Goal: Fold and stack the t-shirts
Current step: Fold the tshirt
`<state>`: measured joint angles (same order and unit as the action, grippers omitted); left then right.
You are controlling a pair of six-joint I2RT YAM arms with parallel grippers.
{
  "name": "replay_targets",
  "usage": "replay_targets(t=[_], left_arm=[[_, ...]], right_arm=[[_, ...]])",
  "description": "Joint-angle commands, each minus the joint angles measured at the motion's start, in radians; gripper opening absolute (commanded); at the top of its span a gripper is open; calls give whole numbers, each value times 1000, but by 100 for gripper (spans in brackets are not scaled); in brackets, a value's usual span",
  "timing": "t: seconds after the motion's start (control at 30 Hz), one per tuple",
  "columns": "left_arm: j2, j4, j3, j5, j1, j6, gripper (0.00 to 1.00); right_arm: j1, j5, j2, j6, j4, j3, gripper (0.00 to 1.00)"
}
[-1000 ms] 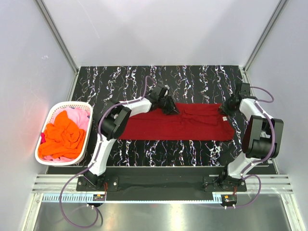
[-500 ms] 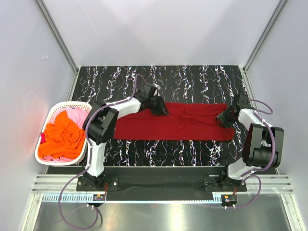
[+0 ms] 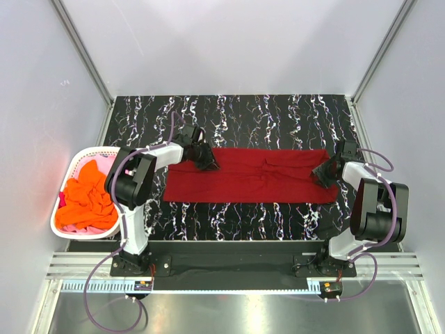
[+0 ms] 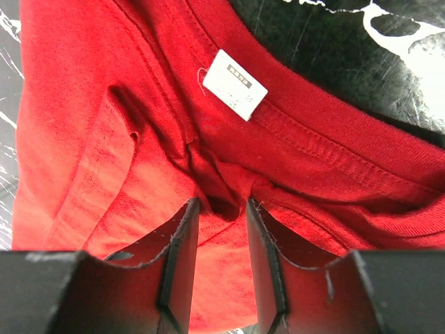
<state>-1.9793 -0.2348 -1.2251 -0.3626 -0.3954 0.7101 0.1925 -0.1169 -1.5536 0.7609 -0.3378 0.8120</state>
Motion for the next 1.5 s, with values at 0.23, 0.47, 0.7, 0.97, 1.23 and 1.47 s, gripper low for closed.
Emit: replay_targets(t=[0.23,0.47,0.7,0.97,1.23,1.47], left_arm=[[36,-12,45,73,16,-41,27],[37,-12,39,71,17,-38,27],[31,-12,42,76,17,-35,27],[0,17,52,63,15,-8,28],[25,28,68,62,15,-14,28],[31,31,82,59,13,-12,28]], right_arm=[[-5,52,12,18,52,-20,24],[-5,45,15,5,65,1,0],[-5,37,72,8,63,-22,0],[-5,42,125,-6,46,-68,0],[-5,33,162,14,19,-51,25],[-16,36,147,103,13,-47,37]])
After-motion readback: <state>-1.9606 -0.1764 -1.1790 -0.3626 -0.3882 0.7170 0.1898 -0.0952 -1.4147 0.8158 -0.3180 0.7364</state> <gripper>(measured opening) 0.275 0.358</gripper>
